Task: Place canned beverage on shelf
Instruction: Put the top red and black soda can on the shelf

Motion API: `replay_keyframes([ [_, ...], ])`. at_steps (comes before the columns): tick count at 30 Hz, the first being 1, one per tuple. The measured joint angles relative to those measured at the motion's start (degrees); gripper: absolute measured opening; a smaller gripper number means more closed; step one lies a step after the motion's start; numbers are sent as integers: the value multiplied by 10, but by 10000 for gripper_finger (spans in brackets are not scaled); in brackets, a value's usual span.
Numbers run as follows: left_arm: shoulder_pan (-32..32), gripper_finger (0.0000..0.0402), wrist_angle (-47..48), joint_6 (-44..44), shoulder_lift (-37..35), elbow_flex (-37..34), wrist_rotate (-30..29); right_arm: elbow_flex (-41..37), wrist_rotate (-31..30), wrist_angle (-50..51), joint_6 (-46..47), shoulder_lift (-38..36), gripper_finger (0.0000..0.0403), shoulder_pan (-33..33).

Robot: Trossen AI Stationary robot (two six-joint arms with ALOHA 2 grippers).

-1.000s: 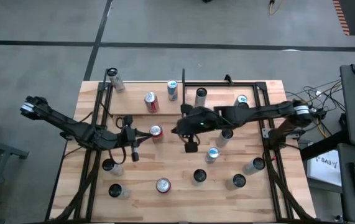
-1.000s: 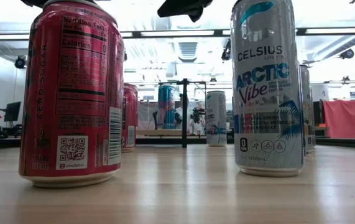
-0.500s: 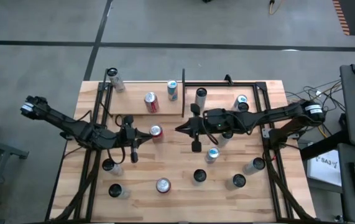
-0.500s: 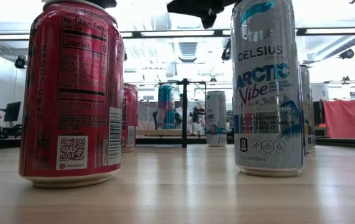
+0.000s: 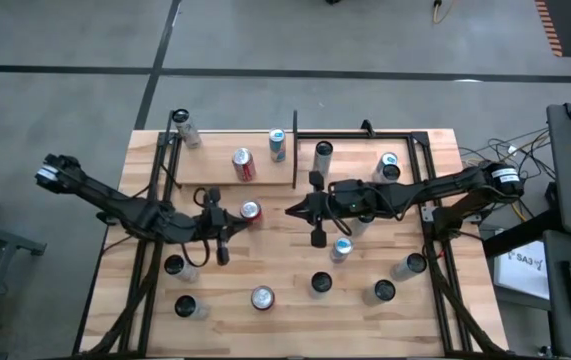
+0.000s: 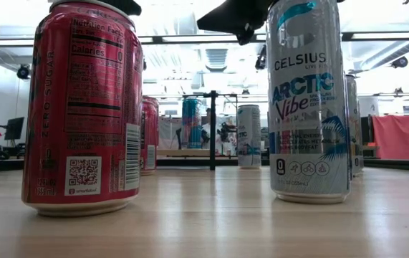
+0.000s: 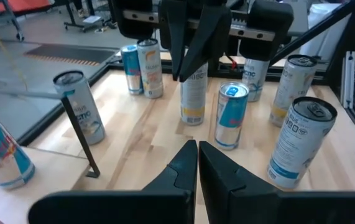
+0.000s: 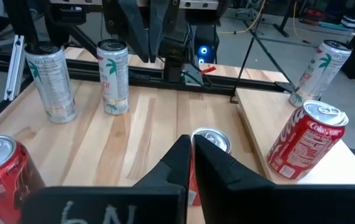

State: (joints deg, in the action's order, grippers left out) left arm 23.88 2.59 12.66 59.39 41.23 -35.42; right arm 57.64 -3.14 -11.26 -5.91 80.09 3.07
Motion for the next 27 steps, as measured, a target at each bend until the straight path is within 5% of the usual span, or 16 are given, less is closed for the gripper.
replay_keyframes([
  [12,0,12,24,56,11,0,0,-3,0,-11,-6,8,11,-1],
  [27,0,181,15,-12,22,0,0,-3,-12,-15,-1,8,11,-1],
])
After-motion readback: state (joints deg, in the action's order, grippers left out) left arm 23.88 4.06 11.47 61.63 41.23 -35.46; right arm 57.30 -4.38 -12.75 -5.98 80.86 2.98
